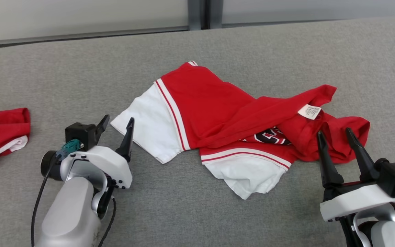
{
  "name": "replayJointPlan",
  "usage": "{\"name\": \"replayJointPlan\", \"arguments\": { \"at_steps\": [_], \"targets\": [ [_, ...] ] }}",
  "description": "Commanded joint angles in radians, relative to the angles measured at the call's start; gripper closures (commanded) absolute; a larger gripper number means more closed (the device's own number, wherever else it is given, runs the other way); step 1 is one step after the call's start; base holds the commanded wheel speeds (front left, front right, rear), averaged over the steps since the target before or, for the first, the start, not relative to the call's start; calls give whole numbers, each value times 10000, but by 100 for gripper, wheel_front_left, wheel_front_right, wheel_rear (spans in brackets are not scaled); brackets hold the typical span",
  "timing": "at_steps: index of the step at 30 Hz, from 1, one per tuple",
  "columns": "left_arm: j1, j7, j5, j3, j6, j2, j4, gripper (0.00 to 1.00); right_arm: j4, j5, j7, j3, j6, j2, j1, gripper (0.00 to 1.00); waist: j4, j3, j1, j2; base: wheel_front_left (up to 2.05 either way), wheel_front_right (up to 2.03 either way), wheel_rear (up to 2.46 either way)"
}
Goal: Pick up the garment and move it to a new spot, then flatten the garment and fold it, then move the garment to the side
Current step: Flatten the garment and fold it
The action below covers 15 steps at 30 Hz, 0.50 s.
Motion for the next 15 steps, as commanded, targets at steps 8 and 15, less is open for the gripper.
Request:
{"name": "replayJointPlan", "arguments": {
  "at_steps": [8,15],
  "targets": [
    [-739,106,-518,209,-37,119,2622,0,424,140,-260,55,0,9,-294,0,-337,255,0,-1,0,0,0],
    [-1302,-330,-689,-113,-82,75,3381,100,587,258,-284,-21,0,-89,-496,0,-345,323,0,-1,0,0,0]
  ]
}}
